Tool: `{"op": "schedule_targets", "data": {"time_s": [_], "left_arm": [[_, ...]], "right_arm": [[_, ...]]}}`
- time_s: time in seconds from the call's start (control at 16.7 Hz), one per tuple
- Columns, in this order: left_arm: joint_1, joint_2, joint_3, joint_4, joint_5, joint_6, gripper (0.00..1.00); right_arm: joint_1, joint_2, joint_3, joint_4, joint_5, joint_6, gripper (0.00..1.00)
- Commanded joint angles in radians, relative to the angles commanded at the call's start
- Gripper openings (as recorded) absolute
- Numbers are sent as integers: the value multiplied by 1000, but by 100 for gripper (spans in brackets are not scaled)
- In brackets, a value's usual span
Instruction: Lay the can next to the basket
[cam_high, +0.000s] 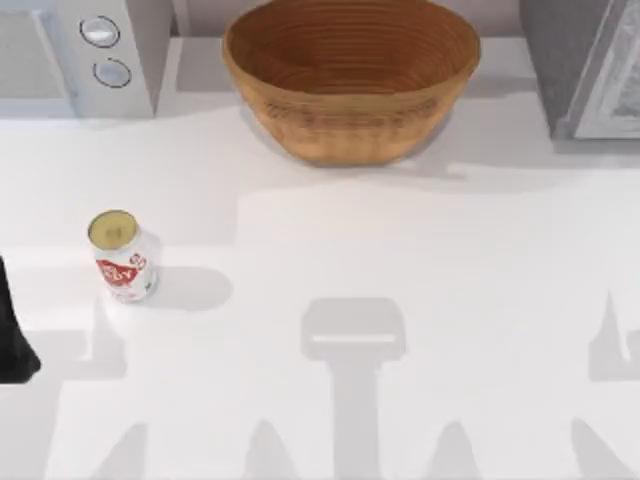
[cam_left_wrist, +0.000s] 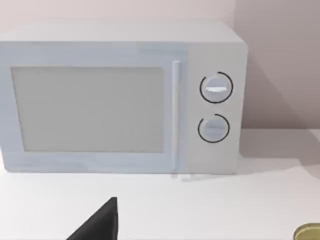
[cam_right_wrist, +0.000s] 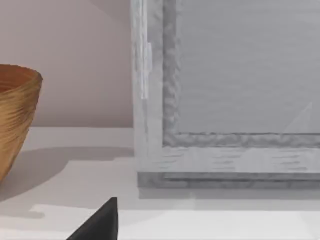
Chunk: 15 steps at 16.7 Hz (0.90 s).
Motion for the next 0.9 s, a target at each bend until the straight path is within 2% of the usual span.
{"op": "schedule_targets", "data": {"time_s": [0.24, 0.42, 0.6, 0.9], "left_arm": [[-6, 31, 31, -25, 1, 12, 100], [-25, 157, 155, -120, 2, 57, 100], [-52, 380, 354, -264, 1, 126, 100], [-108, 910, 751, -571, 0, 268, 100]], "right_arm": [[0, 0, 0, 0, 0, 0, 100], [0, 0, 0, 0, 0, 0, 100], [0, 0, 0, 0, 0, 0, 100], [0, 0, 0, 0, 0, 0, 100]]}}
